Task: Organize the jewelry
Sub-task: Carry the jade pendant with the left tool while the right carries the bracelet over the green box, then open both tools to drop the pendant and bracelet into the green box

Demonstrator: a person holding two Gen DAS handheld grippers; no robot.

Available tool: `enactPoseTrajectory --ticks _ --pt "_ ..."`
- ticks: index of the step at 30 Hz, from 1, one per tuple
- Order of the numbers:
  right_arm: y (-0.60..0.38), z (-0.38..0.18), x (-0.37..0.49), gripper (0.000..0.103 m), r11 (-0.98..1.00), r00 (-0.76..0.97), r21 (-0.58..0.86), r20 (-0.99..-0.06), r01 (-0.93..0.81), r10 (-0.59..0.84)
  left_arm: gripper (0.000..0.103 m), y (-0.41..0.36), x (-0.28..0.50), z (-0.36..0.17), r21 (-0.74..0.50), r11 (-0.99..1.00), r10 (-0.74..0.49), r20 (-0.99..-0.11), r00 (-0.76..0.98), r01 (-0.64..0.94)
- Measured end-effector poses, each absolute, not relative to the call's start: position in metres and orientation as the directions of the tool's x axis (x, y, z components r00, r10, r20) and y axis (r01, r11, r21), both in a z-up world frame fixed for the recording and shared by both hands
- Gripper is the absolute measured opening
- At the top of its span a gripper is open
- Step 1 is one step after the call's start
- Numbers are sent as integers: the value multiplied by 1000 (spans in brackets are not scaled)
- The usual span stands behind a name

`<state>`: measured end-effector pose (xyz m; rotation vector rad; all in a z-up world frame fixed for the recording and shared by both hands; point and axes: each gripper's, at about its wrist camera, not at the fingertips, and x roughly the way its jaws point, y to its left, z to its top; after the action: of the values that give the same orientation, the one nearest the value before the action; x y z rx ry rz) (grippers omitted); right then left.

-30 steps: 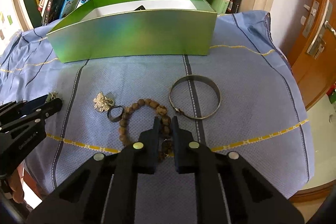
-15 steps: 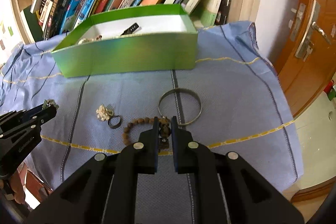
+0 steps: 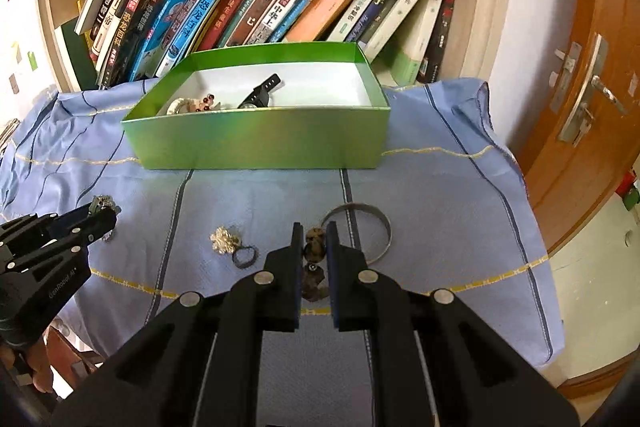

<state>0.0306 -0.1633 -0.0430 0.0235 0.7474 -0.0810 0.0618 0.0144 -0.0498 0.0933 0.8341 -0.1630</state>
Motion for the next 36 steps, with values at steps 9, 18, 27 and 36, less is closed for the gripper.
enactPoseTrajectory --ticks 9,18,27,36 --pt "-167 30 61 11 998 837 21 -545 67 -44 19 9 88 16 -1 972 -182 -632 753 234" --pt "-177 63 150 11 992 838 78 -544 99 -40 19 -27 182 39 -42 955 -246 -664 706 294" --pt "-184 -7 198 15 987 726 31 -682 155 -92 42 -40 243 -23 -61 978 -172 -778 604 200" --pt "-210 10 109 59 981 807 91 -584 173 -88 73 10 184 2 -3 994 -81 -698 712 109"
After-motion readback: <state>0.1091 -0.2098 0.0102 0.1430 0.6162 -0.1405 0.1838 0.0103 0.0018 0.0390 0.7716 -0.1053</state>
